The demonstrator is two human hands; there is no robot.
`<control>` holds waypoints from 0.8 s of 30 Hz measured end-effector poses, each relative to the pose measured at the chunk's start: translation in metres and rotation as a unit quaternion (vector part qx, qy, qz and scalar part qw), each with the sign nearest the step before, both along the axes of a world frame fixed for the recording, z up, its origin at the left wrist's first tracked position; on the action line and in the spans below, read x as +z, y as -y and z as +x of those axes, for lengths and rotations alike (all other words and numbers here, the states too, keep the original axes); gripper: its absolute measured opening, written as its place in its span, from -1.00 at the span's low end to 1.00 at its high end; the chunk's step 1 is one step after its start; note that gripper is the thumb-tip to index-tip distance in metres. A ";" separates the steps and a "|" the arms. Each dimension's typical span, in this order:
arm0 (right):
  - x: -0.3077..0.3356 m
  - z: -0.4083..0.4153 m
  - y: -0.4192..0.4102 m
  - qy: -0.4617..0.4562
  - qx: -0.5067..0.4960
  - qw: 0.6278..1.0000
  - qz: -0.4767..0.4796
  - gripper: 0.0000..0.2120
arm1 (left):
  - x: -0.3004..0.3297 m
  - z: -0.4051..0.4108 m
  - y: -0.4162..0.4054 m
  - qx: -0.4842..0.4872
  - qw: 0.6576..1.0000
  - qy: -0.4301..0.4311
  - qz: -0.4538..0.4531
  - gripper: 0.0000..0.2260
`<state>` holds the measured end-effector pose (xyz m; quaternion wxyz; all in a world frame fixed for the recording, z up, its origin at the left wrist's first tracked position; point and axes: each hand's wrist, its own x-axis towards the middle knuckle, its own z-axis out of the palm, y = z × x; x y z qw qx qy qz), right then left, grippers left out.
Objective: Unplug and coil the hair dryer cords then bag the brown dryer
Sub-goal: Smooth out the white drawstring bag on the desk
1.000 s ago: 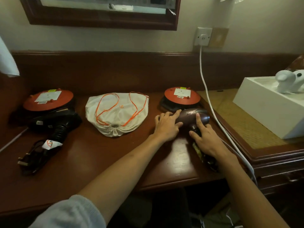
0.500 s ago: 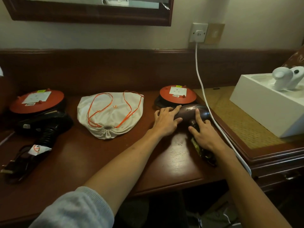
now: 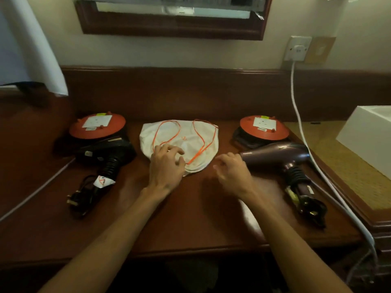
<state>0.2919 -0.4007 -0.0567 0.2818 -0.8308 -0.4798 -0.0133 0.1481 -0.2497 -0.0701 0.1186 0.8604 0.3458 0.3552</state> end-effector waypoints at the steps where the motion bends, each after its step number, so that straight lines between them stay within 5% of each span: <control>1: -0.004 -0.004 -0.014 -0.035 0.012 0.999 0.017 -0.78 | 0.000 -0.009 -0.007 0.026 1.000 0.003 -0.005 -0.84; 6: -0.008 -0.021 -0.066 -0.131 0.038 0.988 0.067 -0.79 | -0.006 -0.021 -0.030 0.026 0.996 -0.079 -0.030 -0.77; 15: -0.031 -0.011 -0.105 -0.133 0.131 0.982 -0.023 -0.84 | -0.010 -0.027 -0.037 -0.036 0.989 -0.090 -0.115 -0.72; 24: -0.026 -0.018 -0.109 -0.017 0.071 0.997 -0.032 -0.78 | -0.012 -0.015 -0.034 -0.021 0.996 -0.070 -0.049 -0.80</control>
